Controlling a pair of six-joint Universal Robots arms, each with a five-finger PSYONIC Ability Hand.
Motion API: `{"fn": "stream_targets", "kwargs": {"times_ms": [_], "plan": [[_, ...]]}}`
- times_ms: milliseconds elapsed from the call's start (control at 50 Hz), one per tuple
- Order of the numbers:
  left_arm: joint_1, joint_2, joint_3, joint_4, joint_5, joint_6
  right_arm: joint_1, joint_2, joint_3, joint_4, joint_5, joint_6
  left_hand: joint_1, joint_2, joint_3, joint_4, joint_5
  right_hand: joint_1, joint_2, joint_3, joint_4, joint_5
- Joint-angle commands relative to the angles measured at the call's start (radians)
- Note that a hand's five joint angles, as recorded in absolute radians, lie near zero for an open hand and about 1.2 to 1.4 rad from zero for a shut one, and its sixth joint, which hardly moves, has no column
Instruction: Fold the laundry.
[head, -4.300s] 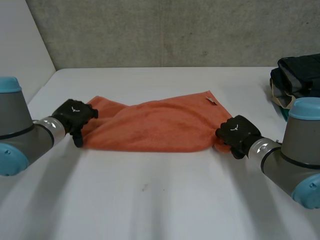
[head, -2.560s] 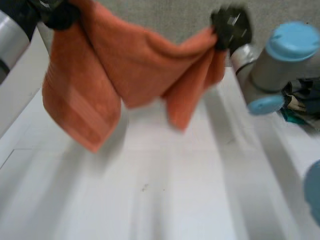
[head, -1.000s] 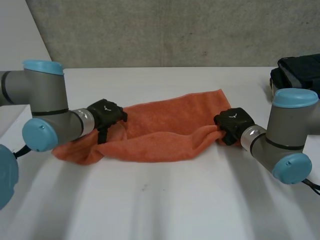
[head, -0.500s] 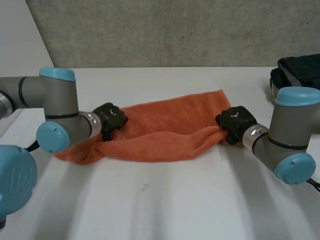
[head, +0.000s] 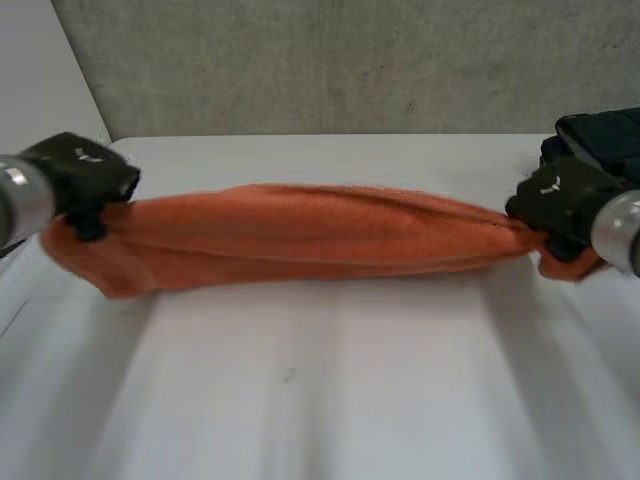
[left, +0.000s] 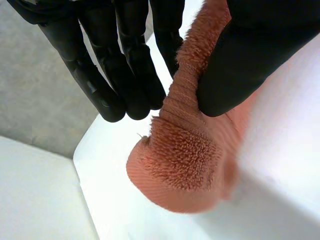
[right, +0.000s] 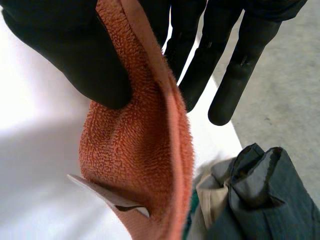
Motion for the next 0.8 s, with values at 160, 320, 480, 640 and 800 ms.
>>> {"fn": "stream_targets", "kwargs": {"times_ms": [160,320,480,640,800], "plan": [[0.035,-0.044,-0.156,0.065,0.082,0.079,-0.020,0.077,0.049,0.114,0.016,-0.175,0.245,0.201,0.211,0.202,0.247,0.291,0.223,0.209,0.201,0.236],[-0.033,-0.315,0.207,0.228,-0.023,0.069,0.039,0.325,-0.293,0.019,0.128,-0.114,0.245,0.201,0.211,0.202,0.247,0.291,0.223,0.209,0.201,0.236],[-0.047,-0.335,0.594,0.583,0.023,-0.150,0.052,0.370,-0.675,-0.478,0.165,0.224,0.245,0.201,0.211,0.202,0.247,0.291,0.223,0.209,0.201,0.236],[-0.038,-0.306,0.565,0.932,-0.066,-0.337,0.041,0.295,-0.502,-1.005,0.088,0.347,0.245,0.201,0.211,0.202,0.247,0.291,0.223,0.209,0.201,0.236],[-0.021,-0.325,0.416,0.860,-0.033,-0.313,0.061,0.338,-0.476,-0.885,0.016,0.350,0.245,0.201,0.211,0.202,0.247,0.291,0.223,0.209,0.201,0.236]]}}
